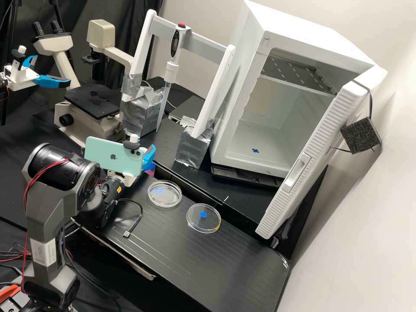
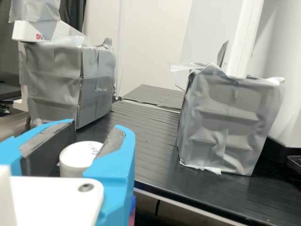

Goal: Open the bottle

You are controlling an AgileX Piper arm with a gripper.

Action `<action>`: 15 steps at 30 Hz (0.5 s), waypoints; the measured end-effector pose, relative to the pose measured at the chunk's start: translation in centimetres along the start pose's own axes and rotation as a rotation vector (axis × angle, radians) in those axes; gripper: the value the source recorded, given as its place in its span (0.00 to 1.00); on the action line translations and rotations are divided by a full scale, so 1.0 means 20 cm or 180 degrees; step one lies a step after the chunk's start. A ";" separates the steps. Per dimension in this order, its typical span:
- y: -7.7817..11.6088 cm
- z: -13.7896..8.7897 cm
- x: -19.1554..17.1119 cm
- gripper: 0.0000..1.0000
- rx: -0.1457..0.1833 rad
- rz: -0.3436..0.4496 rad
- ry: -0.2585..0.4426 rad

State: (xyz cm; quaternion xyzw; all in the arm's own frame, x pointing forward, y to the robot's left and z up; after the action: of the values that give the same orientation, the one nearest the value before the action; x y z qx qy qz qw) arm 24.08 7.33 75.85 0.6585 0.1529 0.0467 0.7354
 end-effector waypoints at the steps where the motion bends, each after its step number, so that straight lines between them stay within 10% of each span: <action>1: 0.00 0.00 0.00 0.00 0.0000 0.0000 0.0000; 15: 0.00 0.01 0.00 0.00 -0.0004 0.0002 -0.0003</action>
State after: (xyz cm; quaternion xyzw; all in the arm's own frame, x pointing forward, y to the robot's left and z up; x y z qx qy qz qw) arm 24.12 7.23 75.95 0.6581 0.1523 0.0467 0.7359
